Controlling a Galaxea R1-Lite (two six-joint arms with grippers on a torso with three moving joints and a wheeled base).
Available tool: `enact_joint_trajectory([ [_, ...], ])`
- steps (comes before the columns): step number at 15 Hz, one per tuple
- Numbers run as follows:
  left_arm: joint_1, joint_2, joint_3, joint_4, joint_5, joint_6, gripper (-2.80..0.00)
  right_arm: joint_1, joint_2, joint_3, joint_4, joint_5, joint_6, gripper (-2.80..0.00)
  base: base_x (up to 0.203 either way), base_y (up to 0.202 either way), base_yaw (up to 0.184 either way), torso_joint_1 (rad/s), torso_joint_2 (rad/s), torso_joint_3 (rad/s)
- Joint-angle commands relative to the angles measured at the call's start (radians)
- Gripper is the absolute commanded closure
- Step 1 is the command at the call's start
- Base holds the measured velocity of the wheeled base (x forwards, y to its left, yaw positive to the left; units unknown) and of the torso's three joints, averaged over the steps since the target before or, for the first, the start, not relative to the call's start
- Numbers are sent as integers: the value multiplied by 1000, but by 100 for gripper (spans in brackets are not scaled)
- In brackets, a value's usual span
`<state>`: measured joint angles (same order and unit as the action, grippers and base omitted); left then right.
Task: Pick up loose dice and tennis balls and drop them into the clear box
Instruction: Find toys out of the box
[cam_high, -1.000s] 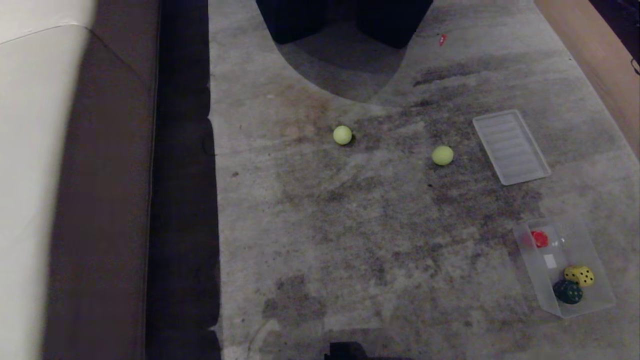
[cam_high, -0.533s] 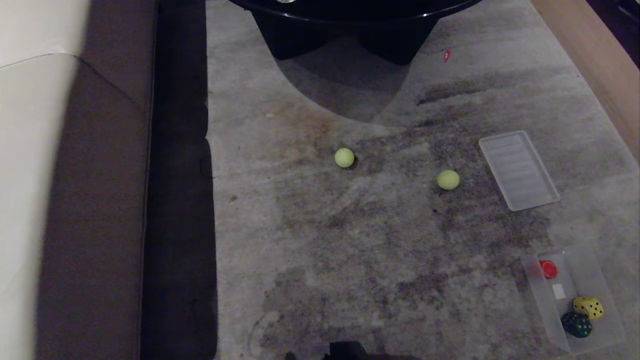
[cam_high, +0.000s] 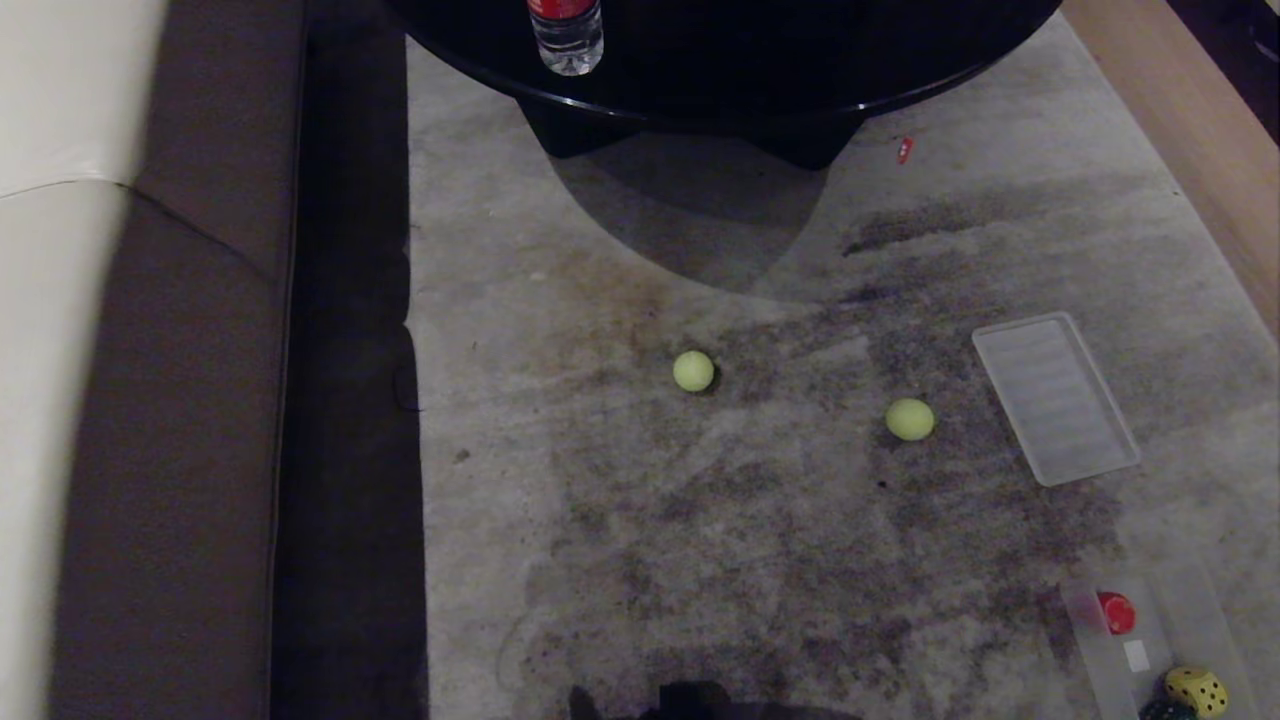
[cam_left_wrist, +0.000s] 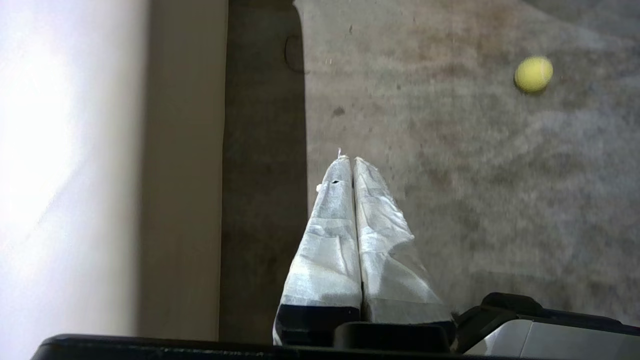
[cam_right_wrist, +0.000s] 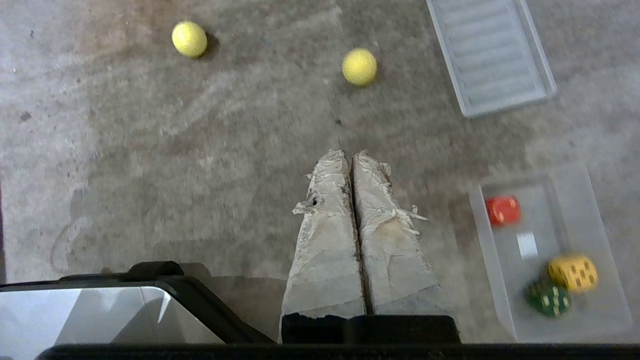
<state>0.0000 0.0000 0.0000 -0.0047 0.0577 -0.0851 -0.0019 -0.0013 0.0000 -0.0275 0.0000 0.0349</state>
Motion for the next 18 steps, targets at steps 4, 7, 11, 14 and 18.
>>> enact_joint_trajectory([
  [4,0,1,2,0,4,-11,0,0,0,11,-1,0,0,0,47,0,-1,0,0,2],
  [7,0,0,2,0,1,-8,0,0,0,11,0,0,2,0,0,0,0,0,0,0],
  [11,0,2,2,0,1,2,0,0,0,11,0,0,1,0,0,0,0,2,1,-20],
  [14,0,2,2,0,2,-9,0,0,0,11,-1,0,2,0,0,0,0,0,7,-162],
  [18,0,2,2,0,1,-5,0,0,0,11,0,2,-1,0,0,0,0,4,2,-193],
])
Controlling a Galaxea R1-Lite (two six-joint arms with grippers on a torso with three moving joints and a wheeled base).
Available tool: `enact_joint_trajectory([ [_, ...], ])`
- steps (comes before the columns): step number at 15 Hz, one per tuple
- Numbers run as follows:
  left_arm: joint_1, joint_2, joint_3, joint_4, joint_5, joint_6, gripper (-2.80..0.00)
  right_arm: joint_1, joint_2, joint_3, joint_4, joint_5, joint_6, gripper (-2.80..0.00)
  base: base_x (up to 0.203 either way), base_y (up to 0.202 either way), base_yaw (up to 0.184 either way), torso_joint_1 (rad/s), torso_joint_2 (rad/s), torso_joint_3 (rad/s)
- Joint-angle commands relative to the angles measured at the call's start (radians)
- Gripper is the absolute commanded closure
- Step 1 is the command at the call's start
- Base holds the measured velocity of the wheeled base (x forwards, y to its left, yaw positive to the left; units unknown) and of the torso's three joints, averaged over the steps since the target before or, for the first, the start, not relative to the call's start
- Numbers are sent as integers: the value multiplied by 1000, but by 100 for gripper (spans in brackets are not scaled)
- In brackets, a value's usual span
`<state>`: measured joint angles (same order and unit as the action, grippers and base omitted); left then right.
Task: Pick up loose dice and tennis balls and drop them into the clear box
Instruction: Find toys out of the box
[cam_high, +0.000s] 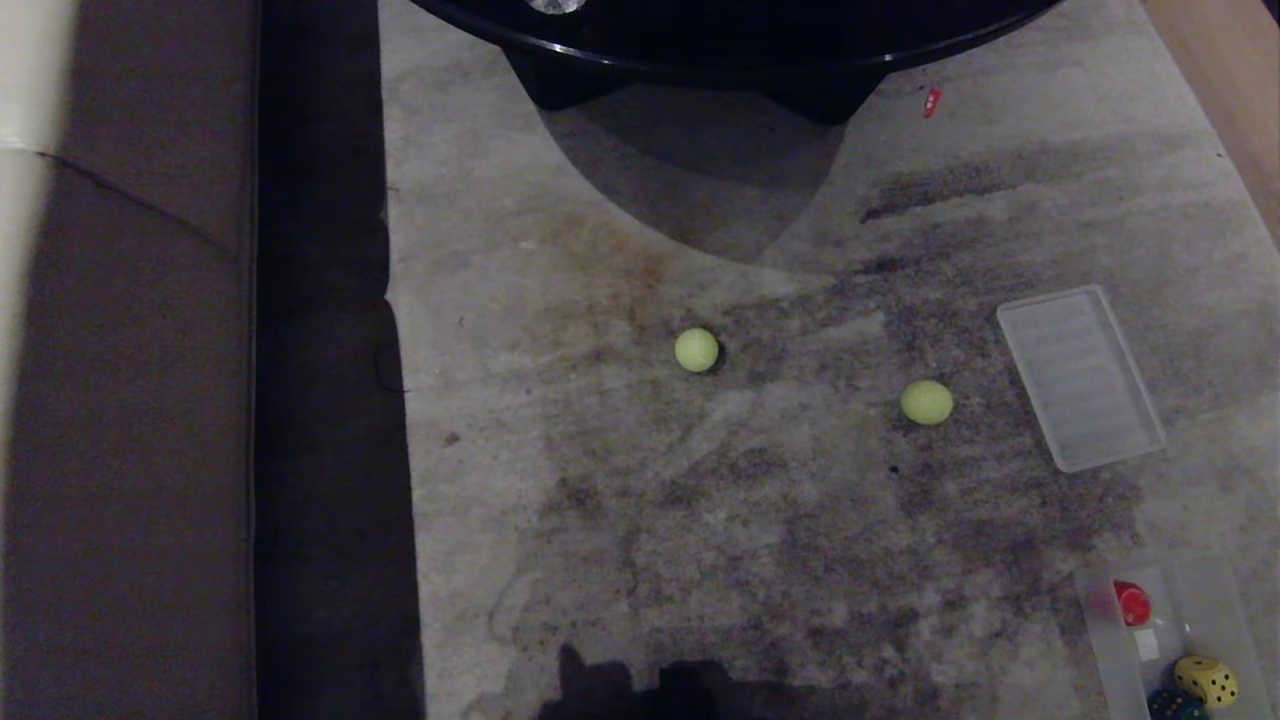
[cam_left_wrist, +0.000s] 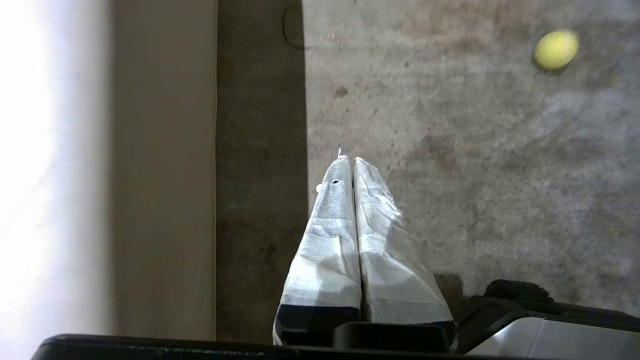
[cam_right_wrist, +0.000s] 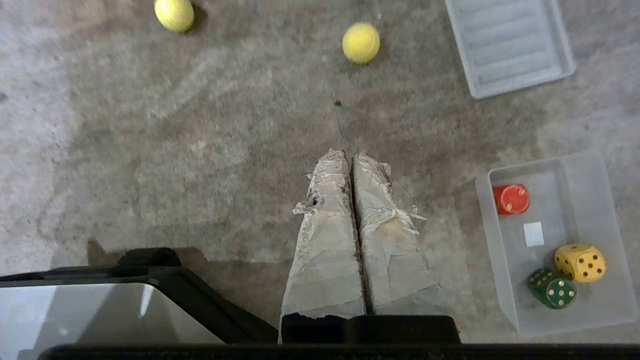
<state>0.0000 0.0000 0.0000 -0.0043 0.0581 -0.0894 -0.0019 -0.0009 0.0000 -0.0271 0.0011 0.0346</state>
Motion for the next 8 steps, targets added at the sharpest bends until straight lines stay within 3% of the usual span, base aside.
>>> enact_joint_trajectory([
  [1,0,2,2,0,0,-1,0,0,-1,11,-1,0,1,0,0,0,0,7,5,-198],
  [8,0,2,2,0,0,3,0,0,-1,11,-1,0,1,0,0,0,0,1,3,-198],
])
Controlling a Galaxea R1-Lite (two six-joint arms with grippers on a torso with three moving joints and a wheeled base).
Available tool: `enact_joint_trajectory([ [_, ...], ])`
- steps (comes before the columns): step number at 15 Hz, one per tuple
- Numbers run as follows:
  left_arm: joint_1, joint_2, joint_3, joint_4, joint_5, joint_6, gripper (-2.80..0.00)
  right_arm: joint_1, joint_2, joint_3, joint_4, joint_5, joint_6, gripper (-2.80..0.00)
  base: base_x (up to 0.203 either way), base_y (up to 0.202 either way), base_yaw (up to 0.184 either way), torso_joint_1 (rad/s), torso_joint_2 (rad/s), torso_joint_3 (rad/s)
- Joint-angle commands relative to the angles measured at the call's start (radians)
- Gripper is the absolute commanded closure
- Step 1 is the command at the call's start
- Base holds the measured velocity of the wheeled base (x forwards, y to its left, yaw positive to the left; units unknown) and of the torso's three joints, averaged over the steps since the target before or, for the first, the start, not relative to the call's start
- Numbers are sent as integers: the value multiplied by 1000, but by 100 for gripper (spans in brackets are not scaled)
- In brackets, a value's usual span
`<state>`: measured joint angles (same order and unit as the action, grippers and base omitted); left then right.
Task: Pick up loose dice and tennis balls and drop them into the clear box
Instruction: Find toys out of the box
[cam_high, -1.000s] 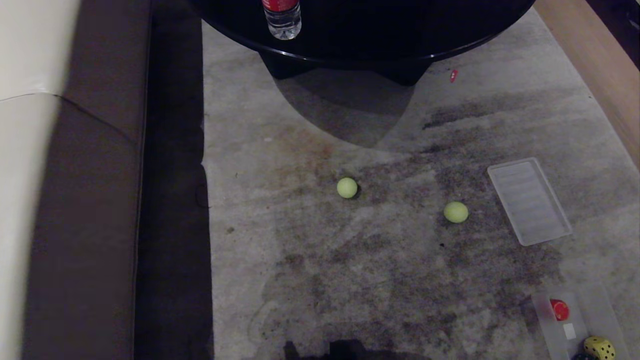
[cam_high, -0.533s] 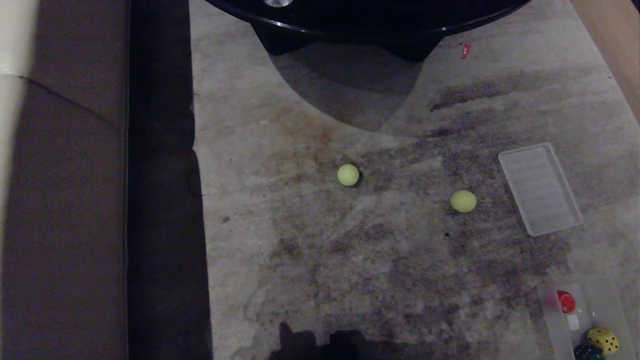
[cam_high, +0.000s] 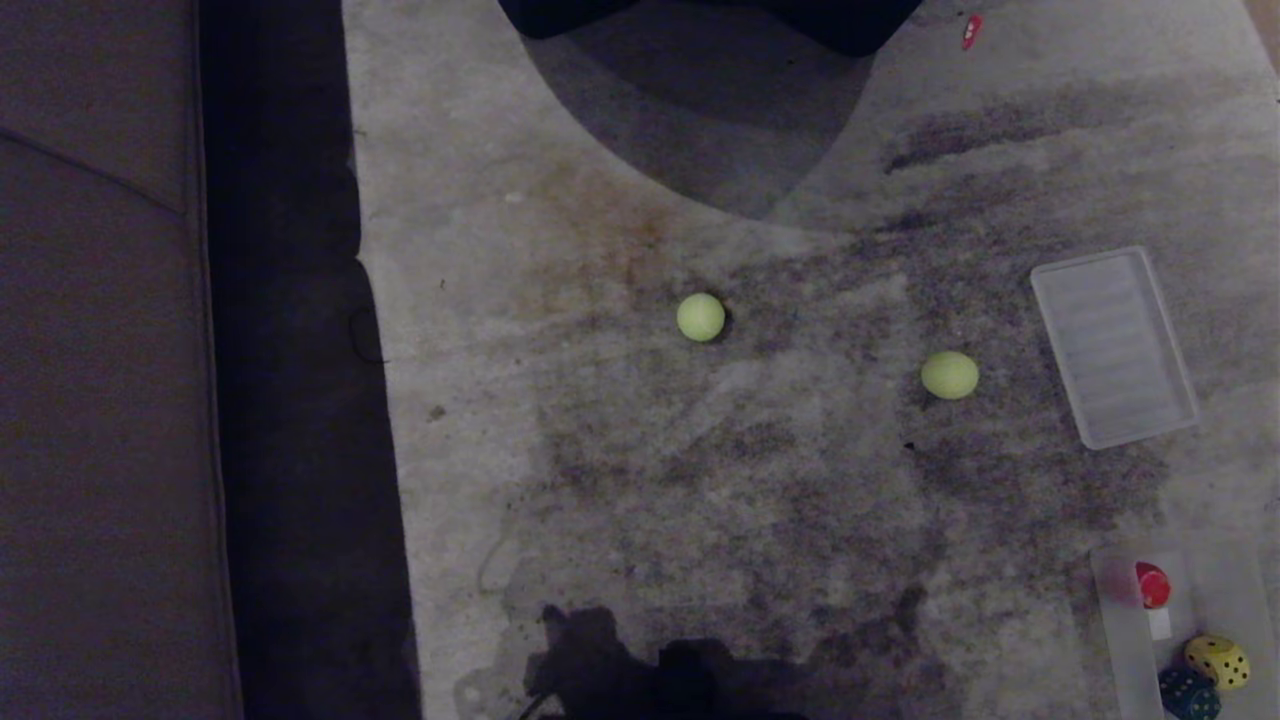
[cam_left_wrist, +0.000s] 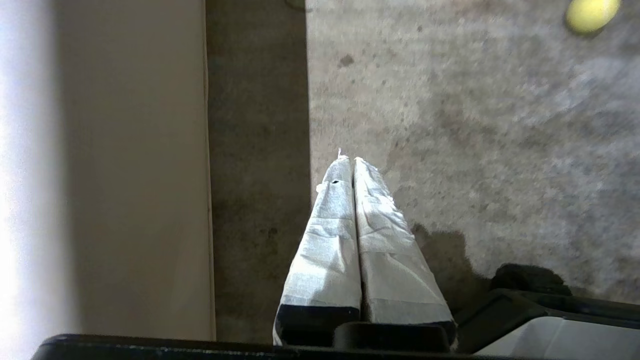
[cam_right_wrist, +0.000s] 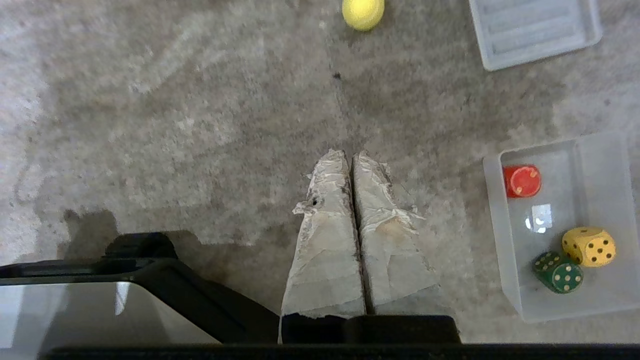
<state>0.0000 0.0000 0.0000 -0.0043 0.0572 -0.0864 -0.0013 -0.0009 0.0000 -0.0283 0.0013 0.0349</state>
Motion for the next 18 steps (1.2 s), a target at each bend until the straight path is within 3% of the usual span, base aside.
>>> enact_joint_trajectory([
  [1,0,2,2,0,1,0,0,0,-1,11,1,0,-1,0,0,0,0,1,2,-208],
  [18,0,2,2,1,1,0,0,0,-1,11,1,0,-1,0,0,0,0,1,2,-180],
])
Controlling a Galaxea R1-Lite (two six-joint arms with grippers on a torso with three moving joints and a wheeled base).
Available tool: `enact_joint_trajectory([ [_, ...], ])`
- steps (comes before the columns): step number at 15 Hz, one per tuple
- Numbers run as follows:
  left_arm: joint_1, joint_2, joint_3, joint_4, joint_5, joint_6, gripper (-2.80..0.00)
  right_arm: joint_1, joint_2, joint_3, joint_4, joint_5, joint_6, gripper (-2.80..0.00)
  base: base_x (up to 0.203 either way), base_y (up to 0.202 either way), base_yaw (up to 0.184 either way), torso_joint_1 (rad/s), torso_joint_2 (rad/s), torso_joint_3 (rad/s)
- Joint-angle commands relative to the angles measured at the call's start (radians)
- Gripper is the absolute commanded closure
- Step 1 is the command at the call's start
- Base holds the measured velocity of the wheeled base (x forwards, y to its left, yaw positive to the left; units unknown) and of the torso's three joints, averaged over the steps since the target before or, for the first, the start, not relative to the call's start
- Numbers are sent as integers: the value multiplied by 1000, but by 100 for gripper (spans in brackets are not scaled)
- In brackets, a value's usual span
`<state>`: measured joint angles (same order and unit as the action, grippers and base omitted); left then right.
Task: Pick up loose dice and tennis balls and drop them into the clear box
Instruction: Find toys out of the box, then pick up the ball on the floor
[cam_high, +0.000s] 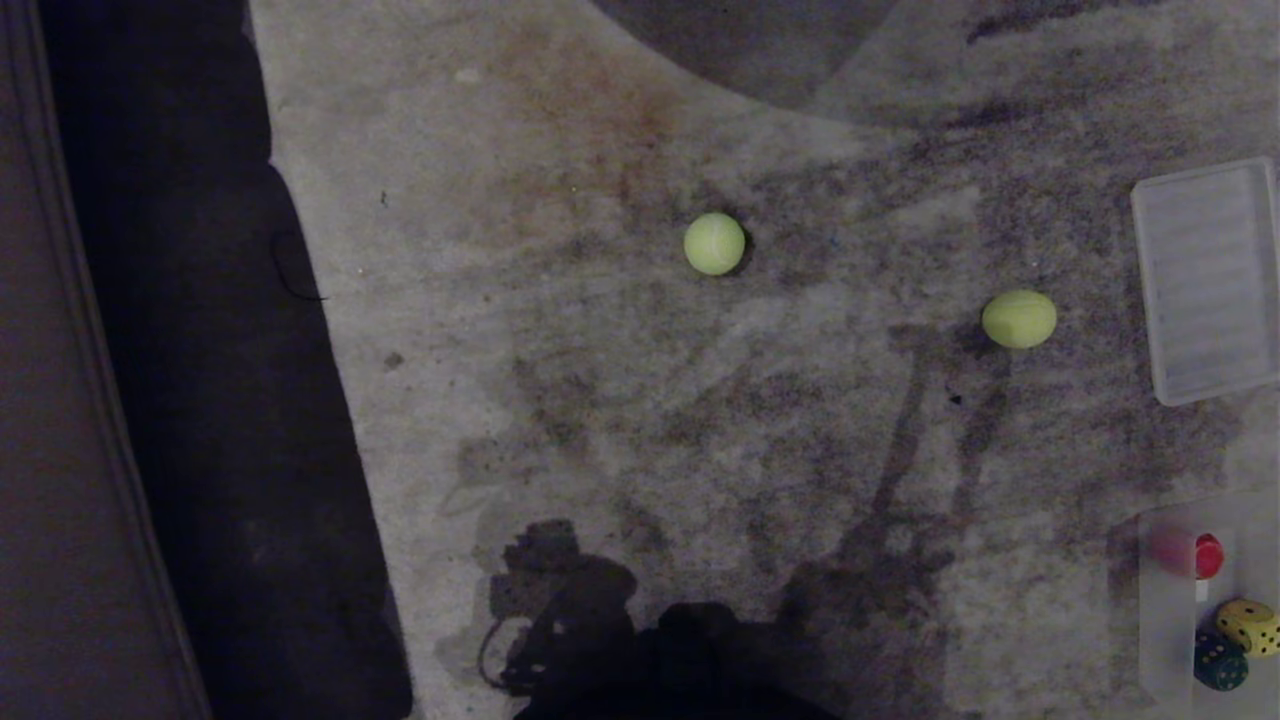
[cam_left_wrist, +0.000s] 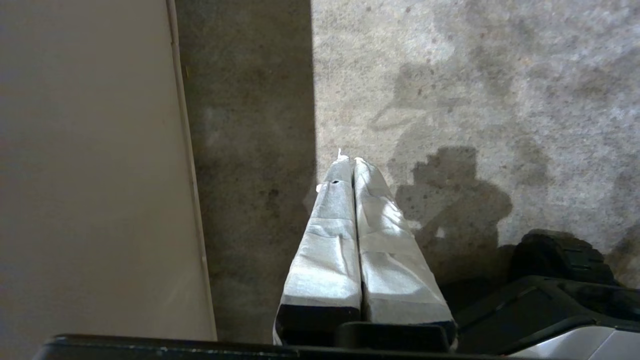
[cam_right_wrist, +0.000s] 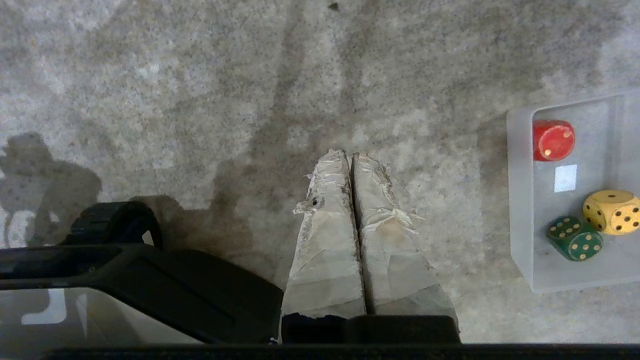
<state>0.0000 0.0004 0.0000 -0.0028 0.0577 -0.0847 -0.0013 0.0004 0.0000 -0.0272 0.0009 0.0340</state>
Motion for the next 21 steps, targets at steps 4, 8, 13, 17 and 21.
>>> enact_joint_trajectory([
  [4,0,1,2,-2,1,-1,0,0,-2,11,-2,1,0,0,0,0,0,0,1,-7],
  [8,0,1,2,-2,5,-11,0,0,-2,11,-2,-3,1,0,0,0,0,0,0,0],
  [13,0,0,2,-2,5,-11,0,0,81,-170,168,-10,9,0,0,0,0,0,0,0],
  [17,0,0,2,-2,5,-11,0,-4,339,-284,217,-13,22,0,0,0,0,0,0,0],
  [21,0,0,2,-2,5,-12,0,-5,646,-315,94,-14,42,0,0,0,0,0,0,0],
])
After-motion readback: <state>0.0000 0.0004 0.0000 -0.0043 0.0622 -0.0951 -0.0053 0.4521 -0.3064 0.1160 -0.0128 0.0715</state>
